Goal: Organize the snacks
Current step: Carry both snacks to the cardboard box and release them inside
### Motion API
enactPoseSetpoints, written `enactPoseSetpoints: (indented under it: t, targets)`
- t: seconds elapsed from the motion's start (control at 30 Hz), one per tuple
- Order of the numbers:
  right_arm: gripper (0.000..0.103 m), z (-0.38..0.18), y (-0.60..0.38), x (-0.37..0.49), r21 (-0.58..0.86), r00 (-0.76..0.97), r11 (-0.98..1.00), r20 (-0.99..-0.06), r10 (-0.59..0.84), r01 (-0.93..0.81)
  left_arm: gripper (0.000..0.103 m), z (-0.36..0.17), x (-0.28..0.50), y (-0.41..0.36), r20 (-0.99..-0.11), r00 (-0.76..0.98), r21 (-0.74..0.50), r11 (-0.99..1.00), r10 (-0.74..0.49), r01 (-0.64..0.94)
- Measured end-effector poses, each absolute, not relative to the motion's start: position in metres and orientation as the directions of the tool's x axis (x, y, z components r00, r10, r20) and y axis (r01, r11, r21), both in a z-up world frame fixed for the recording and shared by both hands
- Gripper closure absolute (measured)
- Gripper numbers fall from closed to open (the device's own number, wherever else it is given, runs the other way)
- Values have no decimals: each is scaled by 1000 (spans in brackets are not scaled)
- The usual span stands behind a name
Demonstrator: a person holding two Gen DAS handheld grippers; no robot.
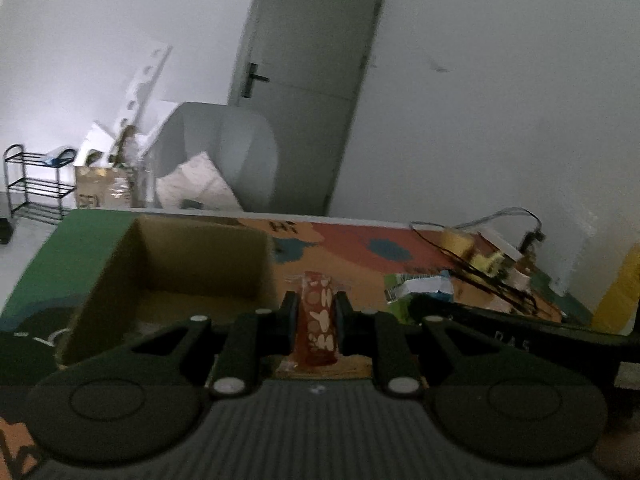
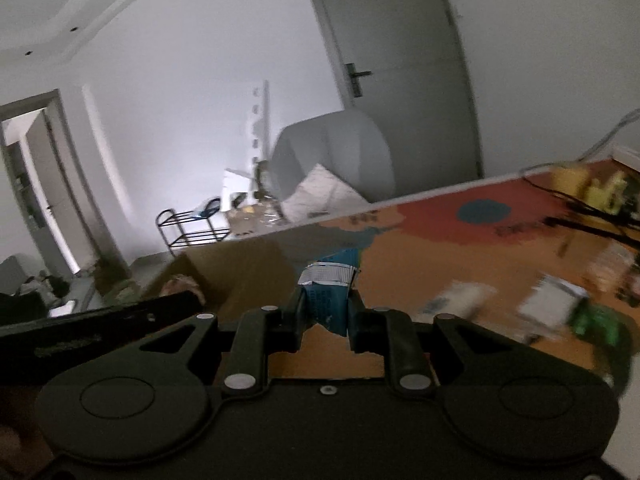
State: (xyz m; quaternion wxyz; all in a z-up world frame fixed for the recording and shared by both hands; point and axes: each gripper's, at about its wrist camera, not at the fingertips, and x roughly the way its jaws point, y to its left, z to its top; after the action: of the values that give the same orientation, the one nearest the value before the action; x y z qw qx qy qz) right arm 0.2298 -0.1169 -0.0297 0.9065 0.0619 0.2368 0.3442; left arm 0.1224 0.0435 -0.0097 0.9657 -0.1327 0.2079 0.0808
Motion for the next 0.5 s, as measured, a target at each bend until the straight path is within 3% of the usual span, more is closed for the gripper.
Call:
enactPoseSetpoints:
  t: [0.5]
  targets:
    - [84,-16,-38,224,221,624,732,-401,671,-645,85,-13,124,120,-434,887,-276,914,157,-296]
